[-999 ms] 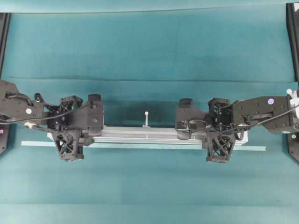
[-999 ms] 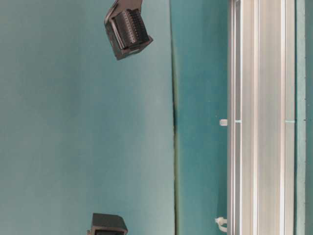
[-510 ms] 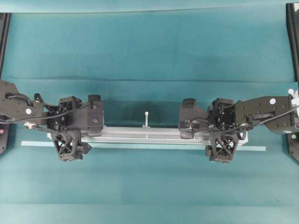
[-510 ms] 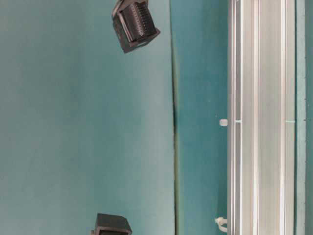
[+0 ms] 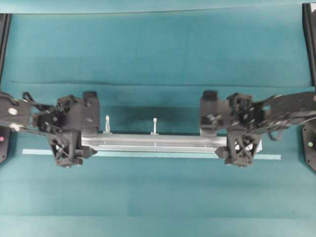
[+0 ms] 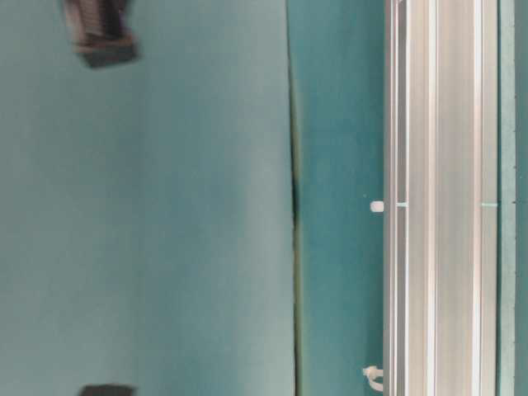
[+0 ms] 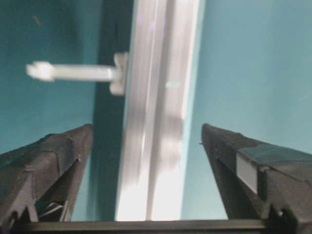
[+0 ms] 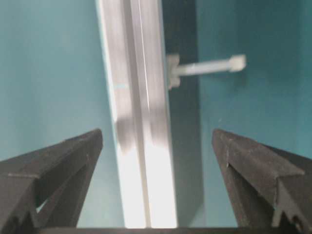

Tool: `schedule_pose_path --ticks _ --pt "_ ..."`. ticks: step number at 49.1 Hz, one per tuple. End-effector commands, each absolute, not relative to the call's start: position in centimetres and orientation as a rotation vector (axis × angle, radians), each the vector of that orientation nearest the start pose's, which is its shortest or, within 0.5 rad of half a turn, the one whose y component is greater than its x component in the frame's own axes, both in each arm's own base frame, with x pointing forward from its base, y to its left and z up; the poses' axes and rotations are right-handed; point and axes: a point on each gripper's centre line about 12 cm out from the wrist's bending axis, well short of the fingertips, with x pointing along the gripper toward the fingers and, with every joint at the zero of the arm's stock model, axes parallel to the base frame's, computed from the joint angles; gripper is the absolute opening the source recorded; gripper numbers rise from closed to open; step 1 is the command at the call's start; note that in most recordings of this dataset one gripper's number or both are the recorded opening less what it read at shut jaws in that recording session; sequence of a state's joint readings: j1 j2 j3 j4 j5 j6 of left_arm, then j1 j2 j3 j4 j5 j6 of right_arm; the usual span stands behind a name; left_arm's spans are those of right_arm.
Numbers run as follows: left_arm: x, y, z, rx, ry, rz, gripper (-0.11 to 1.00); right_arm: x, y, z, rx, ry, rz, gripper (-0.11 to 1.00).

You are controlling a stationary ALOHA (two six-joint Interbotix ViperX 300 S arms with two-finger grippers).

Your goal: Lift the large metal rail with both hands.

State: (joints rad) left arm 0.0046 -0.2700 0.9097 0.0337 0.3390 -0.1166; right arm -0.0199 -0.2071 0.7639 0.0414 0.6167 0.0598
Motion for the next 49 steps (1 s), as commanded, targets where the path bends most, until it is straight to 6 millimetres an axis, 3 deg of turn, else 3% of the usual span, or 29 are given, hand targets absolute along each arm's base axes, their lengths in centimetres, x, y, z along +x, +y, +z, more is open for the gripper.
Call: schedule_pose_path --ticks 1,17,36,49 --pt "28.3 0.3 17.4 -0.073 0.91 0.054 0.95 29.7 -0.5 18.3 0.115 1.111 -0.058 0.96" --pt "26.7 0.4 21.1 -0.079 0.793 0.054 0.95 28.2 -1.0 23.1 0.121 0.939 -0.067 0.96" --pt "25.0 0.7 25.2 -0.086 0.632 0.061 0.95 26.7 -1.0 25.4 0.12 0.846 -0.065 0.96" --pt "24.0 0.8 26.7 -0.091 0.567 0.065 0.95 26.1 -1.0 26.7 0.115 0.762 -0.062 0.96"
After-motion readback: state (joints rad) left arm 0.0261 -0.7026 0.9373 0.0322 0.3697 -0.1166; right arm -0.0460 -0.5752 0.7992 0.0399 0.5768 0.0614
